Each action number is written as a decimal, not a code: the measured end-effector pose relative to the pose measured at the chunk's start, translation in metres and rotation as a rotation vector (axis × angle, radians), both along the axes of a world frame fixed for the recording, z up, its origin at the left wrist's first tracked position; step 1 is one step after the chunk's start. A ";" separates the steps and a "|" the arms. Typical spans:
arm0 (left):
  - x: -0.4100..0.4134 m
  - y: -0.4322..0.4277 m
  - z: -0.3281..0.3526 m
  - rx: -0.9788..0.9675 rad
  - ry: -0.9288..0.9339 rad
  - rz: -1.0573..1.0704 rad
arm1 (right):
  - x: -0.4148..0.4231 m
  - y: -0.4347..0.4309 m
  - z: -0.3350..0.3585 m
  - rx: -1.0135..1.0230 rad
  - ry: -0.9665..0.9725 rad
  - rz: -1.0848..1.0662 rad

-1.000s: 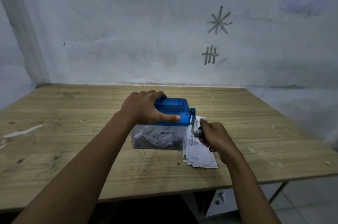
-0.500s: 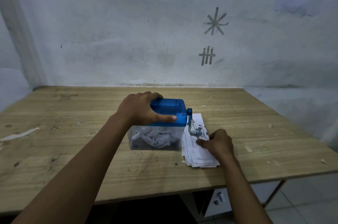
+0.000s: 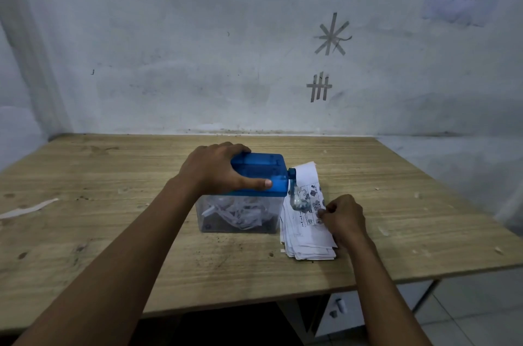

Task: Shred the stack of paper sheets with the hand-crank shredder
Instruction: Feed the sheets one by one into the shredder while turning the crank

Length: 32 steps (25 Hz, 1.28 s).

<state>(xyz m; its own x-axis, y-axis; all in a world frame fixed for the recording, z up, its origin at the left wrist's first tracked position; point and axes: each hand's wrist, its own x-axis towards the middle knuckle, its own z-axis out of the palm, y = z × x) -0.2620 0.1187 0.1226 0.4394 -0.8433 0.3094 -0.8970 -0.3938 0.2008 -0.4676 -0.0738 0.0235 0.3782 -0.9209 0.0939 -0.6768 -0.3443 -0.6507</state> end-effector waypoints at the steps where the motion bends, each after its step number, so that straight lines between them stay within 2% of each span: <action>1: 0.000 0.000 0.000 0.001 -0.001 0.000 | -0.001 0.002 0.004 -0.011 -0.009 -0.002; 9: 0.001 0.000 -0.001 0.007 -0.010 -0.004 | -0.004 0.003 0.029 0.011 -0.185 0.087; 15: 0.001 0.001 -0.002 0.017 -0.007 -0.006 | 0.006 0.013 0.064 -0.058 -0.574 0.140; 18: 0.003 0.000 -0.001 0.025 -0.006 -0.006 | 0.015 0.010 0.082 -0.173 -0.649 0.178; 22: 0.004 0.001 -0.001 0.026 0.008 -0.009 | 0.023 0.012 0.099 0.009 -0.806 0.309; 27: 0.009 0.000 -0.002 -0.017 0.163 -0.002 | 0.041 0.024 0.109 -0.034 -0.878 0.348; 32: 0.011 0.002 -0.002 -0.094 0.285 -0.003 | 0.066 0.038 0.118 0.080 -0.914 0.496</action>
